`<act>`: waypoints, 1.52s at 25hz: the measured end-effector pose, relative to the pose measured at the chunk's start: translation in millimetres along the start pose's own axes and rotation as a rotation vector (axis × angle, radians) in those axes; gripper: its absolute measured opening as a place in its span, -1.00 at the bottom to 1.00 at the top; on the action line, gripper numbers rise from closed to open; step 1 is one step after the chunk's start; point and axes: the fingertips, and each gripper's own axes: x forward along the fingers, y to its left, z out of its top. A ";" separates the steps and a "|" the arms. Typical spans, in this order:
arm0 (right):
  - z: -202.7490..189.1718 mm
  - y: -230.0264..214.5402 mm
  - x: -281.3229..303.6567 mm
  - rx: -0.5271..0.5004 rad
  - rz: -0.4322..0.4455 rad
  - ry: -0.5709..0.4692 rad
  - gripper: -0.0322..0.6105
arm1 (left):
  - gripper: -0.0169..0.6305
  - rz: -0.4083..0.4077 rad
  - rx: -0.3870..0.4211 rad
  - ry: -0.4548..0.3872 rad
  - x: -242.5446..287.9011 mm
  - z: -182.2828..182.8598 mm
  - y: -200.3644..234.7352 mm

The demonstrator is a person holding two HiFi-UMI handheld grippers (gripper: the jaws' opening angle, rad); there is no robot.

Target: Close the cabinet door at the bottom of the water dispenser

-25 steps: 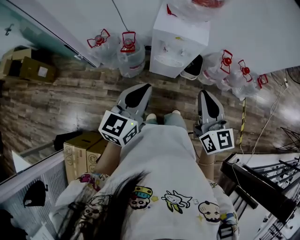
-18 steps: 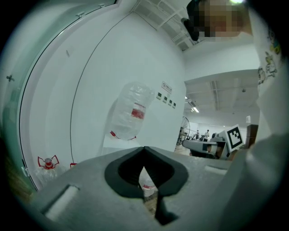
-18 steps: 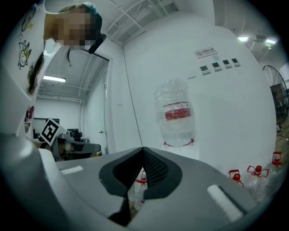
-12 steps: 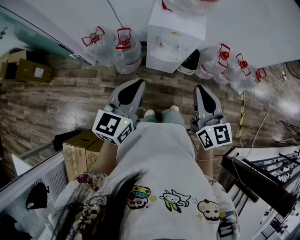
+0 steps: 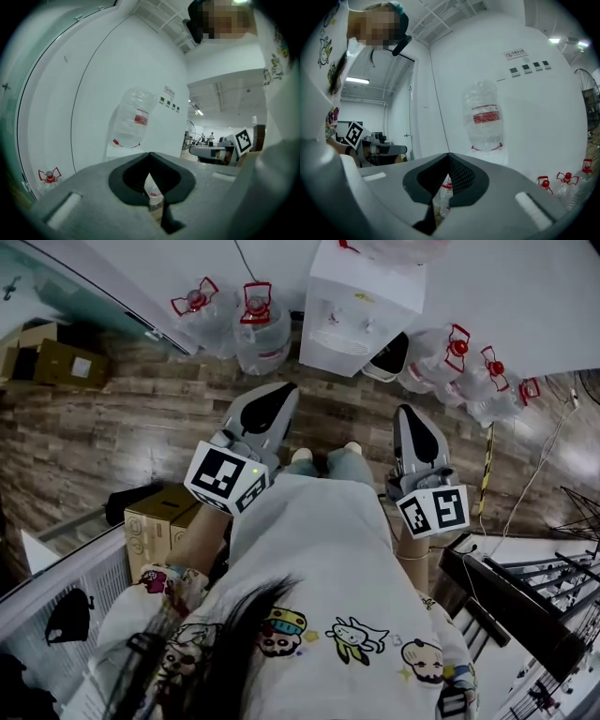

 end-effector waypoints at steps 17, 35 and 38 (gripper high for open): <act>-7.8 5.6 -1.8 0.004 0.013 0.022 -0.88 | -0.95 -0.021 0.031 0.039 -2.9 -9.9 -0.6; -1.5 0.9 6.8 0.008 0.037 0.011 -0.88 | -0.95 -0.007 0.036 0.031 4.3 -4.1 1.5; -2.1 0.8 5.8 0.011 0.038 0.010 -0.88 | -0.95 -0.005 0.032 0.032 3.5 -5.3 1.3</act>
